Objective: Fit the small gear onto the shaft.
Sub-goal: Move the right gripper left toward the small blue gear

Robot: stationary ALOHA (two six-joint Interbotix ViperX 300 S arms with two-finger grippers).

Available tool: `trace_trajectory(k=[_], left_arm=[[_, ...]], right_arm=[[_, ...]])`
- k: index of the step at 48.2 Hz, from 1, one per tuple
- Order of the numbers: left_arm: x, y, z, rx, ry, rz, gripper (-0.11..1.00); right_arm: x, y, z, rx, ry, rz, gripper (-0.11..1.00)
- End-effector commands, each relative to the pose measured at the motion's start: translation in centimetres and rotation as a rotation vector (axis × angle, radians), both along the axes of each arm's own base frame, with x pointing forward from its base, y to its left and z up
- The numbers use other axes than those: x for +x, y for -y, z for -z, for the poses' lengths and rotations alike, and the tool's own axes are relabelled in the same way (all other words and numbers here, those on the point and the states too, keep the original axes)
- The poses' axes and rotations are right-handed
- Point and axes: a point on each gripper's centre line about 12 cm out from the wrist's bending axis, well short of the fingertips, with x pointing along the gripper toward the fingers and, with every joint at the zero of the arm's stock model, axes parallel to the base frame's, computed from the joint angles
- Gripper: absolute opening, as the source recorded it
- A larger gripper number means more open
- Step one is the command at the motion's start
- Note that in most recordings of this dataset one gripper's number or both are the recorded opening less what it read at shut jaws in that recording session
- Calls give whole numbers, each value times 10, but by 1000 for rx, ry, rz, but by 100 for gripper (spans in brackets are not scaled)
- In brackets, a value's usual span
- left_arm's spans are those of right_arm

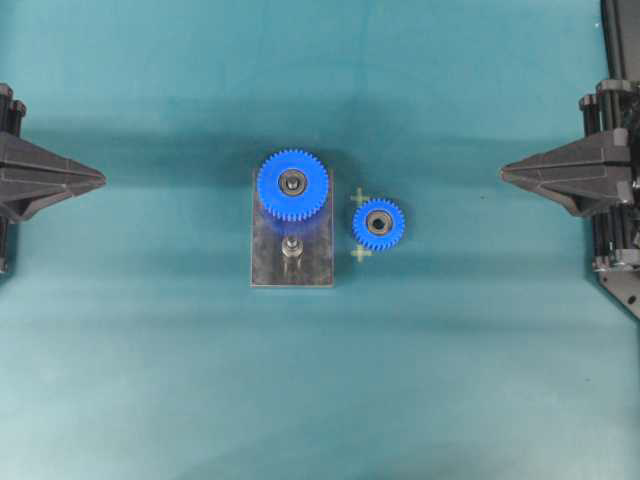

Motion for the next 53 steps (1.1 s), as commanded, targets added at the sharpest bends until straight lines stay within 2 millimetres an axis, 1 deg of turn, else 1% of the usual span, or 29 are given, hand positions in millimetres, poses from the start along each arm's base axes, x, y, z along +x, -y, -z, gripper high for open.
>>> trace_trajectory(k=[1,4,6,9,14,21,25,30,35,45,49,53], left_arm=[[7,5,-7,-34,-17,26,0],[12,4,-7,-52,-59,22,0],[17,4,-8,-53,-91,20,0],[22,3,-10,-49,-125,14,0],[29,0,-11,-43,-187,-1,0],[36,-3,-1,-45,-285,-16,0],[39,-3,3,-45,-319,-17,0],[41,-4,6,-43,-342,-21,0],[44,-4,9,-41,-357,-21,0],[43,-4,13,-41,-369,-21,0],[43,-4,14,-41,-369,-21,0],[42,-4,14,-41,-369,-21,0]], right_arm=[[1,2,0,14,2,8,1],[-1,3,1,77,-16,17,1],[-1,4,5,125,-62,21,1],[0,4,13,176,-169,23,1],[1,4,26,195,-410,31,1],[8,12,30,256,-609,84,1],[16,21,30,315,-671,137,1],[28,34,39,358,-738,196,1],[44,42,55,375,-821,226,1],[74,47,87,395,-970,240,1],[84,52,102,397,-1040,252,1],[95,55,113,404,-1078,259,2]])
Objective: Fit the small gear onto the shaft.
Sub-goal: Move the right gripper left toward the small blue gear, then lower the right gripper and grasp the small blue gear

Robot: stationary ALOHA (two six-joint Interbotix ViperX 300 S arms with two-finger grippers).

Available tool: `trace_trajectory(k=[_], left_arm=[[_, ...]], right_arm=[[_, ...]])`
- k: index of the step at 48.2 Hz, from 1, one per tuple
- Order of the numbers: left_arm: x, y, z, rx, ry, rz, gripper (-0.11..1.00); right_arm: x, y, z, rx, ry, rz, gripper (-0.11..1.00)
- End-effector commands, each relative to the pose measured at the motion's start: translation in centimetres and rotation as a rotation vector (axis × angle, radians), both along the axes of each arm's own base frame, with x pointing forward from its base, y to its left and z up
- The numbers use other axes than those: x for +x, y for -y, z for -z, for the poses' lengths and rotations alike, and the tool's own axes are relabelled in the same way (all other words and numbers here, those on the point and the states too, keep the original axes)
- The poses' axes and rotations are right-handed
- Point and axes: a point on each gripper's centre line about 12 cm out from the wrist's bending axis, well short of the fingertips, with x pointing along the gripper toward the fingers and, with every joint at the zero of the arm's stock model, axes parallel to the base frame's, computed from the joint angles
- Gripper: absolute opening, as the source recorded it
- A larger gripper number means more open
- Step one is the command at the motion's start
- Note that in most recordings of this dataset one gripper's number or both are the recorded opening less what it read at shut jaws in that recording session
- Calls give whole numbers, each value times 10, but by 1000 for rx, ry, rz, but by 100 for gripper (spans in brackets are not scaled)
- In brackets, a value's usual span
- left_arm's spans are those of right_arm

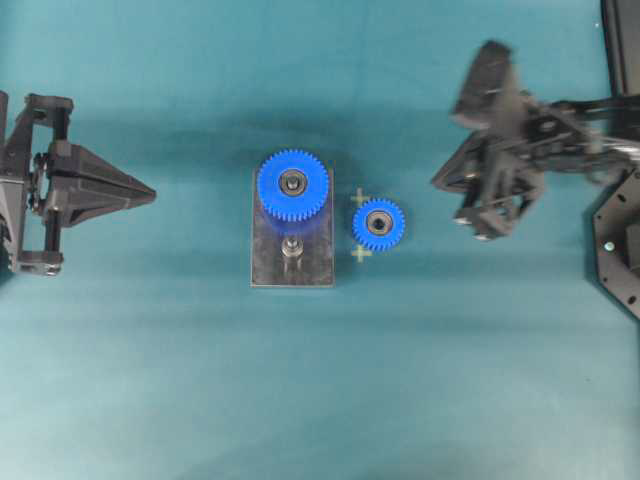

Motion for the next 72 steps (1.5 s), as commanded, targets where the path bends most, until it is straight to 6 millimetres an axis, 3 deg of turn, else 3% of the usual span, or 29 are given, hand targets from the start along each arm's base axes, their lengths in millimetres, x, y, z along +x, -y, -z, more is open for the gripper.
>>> trace_trajectory(k=[1,6,16,18,30,72], left_arm=[[1,-1,-7,5,20,-2,0],[0,-1,-6,8,18,-1,0],[-1,0,-2,9,9,1,0],[-2,0,0,9,6,1,0],[-2,1,2,7,1,5,0],[-5,1,4,7,0,5,0]], right_arm=[[17,6,1,7,-9,16,4],[29,9,13,17,-46,24,23],[50,13,38,35,-134,18,83],[54,14,41,38,-145,19,90],[69,13,46,51,-197,2,85],[77,3,71,37,-347,-68,86]])
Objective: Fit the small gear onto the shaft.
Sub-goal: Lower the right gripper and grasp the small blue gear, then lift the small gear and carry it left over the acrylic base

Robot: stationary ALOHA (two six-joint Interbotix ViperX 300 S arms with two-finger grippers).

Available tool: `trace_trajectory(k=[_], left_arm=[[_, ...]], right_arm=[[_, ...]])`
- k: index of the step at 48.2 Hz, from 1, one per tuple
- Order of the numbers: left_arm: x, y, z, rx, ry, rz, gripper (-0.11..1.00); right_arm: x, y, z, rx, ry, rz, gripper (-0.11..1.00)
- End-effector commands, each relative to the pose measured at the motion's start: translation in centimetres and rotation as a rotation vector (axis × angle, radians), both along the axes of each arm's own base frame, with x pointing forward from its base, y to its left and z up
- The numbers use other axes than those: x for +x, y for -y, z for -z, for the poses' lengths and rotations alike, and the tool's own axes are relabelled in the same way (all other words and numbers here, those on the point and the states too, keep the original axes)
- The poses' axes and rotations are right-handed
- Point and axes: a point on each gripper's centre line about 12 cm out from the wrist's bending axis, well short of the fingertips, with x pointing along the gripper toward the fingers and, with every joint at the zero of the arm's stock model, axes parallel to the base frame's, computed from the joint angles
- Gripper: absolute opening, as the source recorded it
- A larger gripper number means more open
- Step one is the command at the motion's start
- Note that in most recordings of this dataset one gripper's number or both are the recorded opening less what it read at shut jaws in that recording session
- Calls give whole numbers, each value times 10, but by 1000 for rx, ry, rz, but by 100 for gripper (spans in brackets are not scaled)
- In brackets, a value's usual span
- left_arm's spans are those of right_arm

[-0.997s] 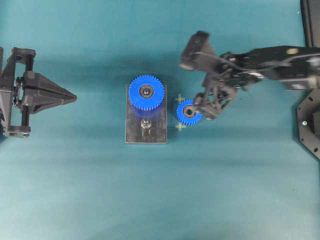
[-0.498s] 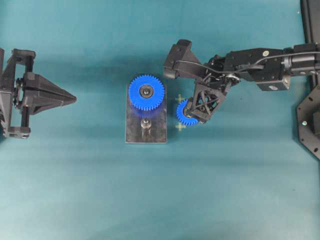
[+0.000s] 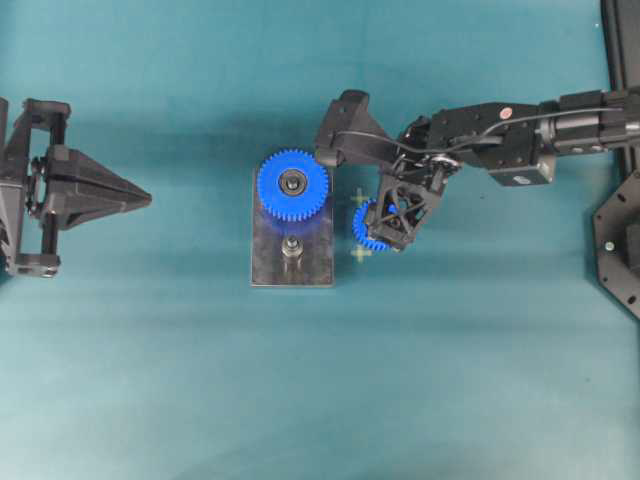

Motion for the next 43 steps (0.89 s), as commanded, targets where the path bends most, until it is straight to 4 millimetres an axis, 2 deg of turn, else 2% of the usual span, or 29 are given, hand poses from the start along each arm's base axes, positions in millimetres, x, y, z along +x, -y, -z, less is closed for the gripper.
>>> trace_trajectory(k=[1,7,12,14,20,27,33,43], left_arm=[[1,0,-5,2,17,2,0],[1,0,-5,3,17,2,0],[1,0,-5,3,17,2,0],[1,0,-5,3,17,2,0],[1,0,-5,3,18,2,0],[0,0,-6,0,21,2,0],[0,0,-6,3,23,2,0],[-1,0,-7,2,28,2,0]], right_arm=[[5,-2,-8,-3,25,3,86],[4,-1,-6,-2,13,3,84],[4,-1,-5,3,-3,7,77],[4,-2,-5,4,-8,6,69],[7,-1,-14,2,8,6,36],[12,-1,-37,2,54,10,35],[23,-3,-68,21,90,14,35],[56,-11,-116,34,150,-21,35]])
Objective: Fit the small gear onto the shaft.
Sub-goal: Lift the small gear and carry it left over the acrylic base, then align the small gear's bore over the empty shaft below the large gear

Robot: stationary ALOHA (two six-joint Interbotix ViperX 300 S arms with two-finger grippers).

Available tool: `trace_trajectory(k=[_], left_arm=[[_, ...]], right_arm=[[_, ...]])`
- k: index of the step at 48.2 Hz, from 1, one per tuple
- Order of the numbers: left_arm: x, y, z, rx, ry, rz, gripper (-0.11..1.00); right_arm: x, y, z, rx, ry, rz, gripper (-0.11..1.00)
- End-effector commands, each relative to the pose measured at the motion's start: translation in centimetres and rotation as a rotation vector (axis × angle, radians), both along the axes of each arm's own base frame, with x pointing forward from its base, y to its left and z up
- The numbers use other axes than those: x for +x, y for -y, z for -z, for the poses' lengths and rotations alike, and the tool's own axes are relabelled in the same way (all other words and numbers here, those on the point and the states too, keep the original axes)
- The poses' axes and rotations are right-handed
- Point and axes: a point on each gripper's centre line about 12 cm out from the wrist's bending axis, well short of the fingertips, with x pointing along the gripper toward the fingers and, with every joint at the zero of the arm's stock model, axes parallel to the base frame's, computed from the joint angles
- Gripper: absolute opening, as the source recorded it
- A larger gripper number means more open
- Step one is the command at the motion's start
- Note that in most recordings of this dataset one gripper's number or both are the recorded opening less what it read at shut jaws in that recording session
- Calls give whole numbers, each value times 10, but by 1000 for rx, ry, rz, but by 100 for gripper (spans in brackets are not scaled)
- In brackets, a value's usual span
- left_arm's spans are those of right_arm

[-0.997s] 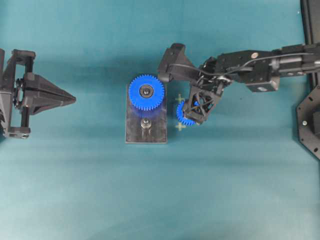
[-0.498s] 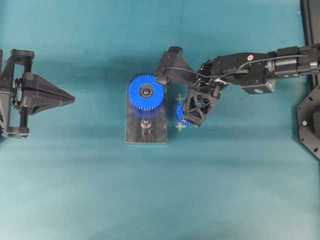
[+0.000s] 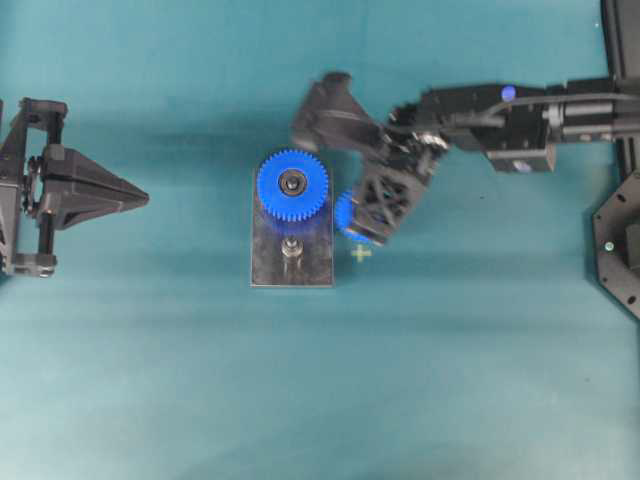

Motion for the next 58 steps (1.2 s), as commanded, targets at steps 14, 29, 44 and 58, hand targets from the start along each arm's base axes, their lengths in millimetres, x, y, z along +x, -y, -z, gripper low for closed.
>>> trace_trajectory(k=[14,29,44,58], left_arm=[[-2,0,-9,-1,35,-1,0],[-6,0,-12,-4,49,0,0],[-8,0,-10,-4,12,-1,0],[-11,0,-12,-2,15,-1,0]], right_arm=[[53,-26,-48,0,71,-88,35],[66,-31,-22,5,-12,-110,35],[70,-33,-15,-1,-6,-114,35],[72,-37,-13,2,-6,-122,35]])
